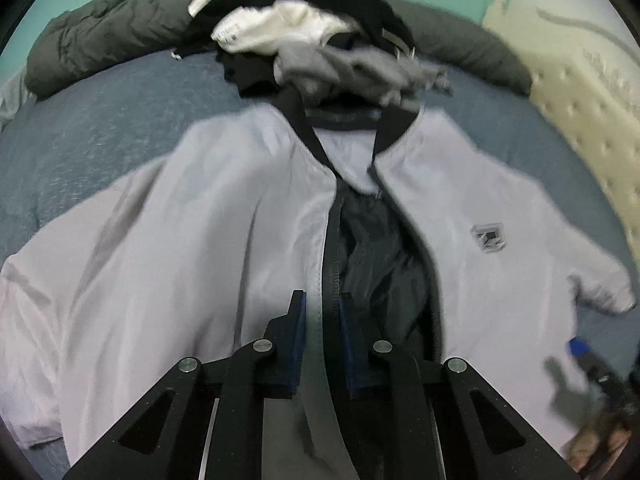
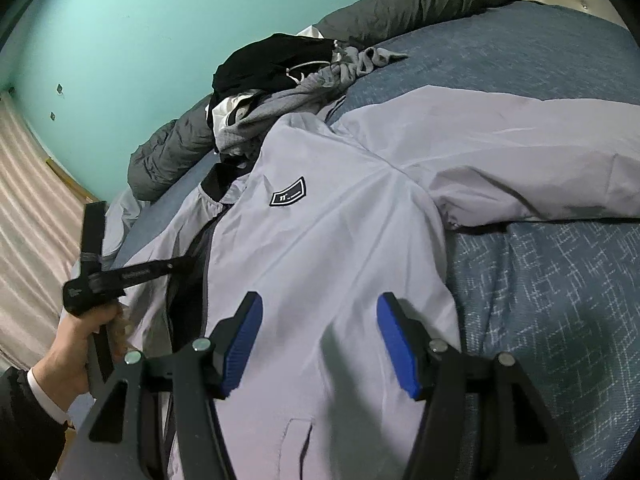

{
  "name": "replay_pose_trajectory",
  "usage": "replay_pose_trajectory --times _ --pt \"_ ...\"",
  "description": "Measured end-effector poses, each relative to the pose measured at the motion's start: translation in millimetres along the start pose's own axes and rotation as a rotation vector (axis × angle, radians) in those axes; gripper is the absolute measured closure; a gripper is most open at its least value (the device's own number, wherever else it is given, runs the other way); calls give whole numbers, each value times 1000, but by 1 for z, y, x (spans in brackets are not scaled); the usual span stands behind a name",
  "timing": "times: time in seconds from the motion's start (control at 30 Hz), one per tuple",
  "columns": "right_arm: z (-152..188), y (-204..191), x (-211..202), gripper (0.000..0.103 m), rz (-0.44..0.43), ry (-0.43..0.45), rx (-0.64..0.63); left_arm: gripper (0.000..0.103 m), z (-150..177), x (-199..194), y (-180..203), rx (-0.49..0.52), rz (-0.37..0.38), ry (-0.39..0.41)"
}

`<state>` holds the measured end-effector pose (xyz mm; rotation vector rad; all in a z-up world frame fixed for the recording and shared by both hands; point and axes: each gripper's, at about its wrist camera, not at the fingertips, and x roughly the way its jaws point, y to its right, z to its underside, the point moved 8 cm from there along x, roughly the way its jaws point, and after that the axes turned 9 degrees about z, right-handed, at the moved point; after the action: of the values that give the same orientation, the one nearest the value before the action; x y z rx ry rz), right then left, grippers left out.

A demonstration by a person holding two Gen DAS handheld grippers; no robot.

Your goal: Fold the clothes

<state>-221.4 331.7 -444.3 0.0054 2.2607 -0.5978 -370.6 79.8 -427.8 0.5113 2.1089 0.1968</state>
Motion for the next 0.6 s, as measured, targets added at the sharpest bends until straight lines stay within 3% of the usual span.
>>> replay_pose_trajectory --times 0.37,0.6 --pt "-2 6 0 42 -5 5 33 86 -23 1 50 76 95 27" --pt "-1 7 1 42 -7 -1 36 84 -15 8 40 35 102 12"
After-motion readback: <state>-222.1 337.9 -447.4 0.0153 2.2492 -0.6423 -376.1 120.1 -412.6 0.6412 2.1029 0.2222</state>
